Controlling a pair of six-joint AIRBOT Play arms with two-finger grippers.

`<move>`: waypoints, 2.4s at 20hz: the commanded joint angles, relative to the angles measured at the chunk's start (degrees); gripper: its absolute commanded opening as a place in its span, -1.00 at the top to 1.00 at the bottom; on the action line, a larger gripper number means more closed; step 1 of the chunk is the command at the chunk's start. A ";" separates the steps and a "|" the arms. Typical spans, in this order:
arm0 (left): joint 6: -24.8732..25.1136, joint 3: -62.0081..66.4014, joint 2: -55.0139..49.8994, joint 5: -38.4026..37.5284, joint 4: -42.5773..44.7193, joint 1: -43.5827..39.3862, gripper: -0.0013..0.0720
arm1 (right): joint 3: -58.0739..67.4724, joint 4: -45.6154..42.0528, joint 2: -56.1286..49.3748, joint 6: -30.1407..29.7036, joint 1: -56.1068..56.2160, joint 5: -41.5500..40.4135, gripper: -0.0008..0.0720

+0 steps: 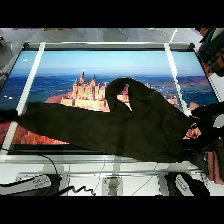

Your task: Fold the clothes and pants, and hang the long-sleeved shirts on hangers.

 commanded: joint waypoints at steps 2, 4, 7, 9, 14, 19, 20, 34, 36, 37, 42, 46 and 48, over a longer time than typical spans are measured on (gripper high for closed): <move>0.31 -10.05 -1.44 -1.36 11.67 6.34 0.87 | -0.02 0.28 0.07 0.02 -0.02 -0.15 0.89; -0.31 -10.01 -1.40 0.81 11.69 9.05 0.87 | -0.02 0.28 0.07 0.02 -0.02 -0.15 0.90; -0.31 -10.01 -1.40 3.41 13.92 11.37 0.87 | -0.02 0.24 0.07 0.00 -0.02 -0.20 0.90; -0.31 -10.01 -1.40 4.11 16.39 12.07 0.87 | -0.02 0.37 0.07 0.02 -0.02 -0.90 0.89; -0.31 -10.01 -1.42 4.70 18.80 13.18 0.87 | -0.02 0.13 0.07 0.02 -0.02 -1.20 0.89; -1.64 -9.90 -1.40 5.11 18.51 12.11 -0.65 | -0.02 -0.17 0.07 1.01 -0.02 -6.51 -0.91; -3.02 -9.55 -1.42 5.18 18.51 11.52 -0.65 | 0.00 -0.39 0.04 2.08 -0.02 -10.25 -0.91; 1.75 0.98 -1.49 11.47 -12.48 2.84 -0.64 | 4.98 28.83 -21.92 -0.26 -20.70 -38.93 -0.73; 3.65 0.98 -1.49 11.54 -19.32 2.40 -0.64 | 4.98 32.26 -24.22 -5.22 -20.65 -41.75 -0.73; 5.11 0.98 -1.49 11.52 -21.66 1.97 -0.64 | 4.98 32.74 -25.24 -5.55 -20.65 -43.25 -0.73; 5.79 0.96 -1.86 11.02 -24.94 -3.10 -0.64 | 4.98 33.29 -27.89 -11.54 -19.98 -46.27 -0.42; 5.77 0.96 -3.80 10.69 -29.77 -10.21 -0.63 | 4.96 35.50 -28.94 -17.46 -18.32 -46.18 0.01; 5.79 0.96 -5.51 10.75 -32.35 -14.34 -0.63 | 4.98 37.24 -29.11 -21.73 -16.72 -46.31 0.52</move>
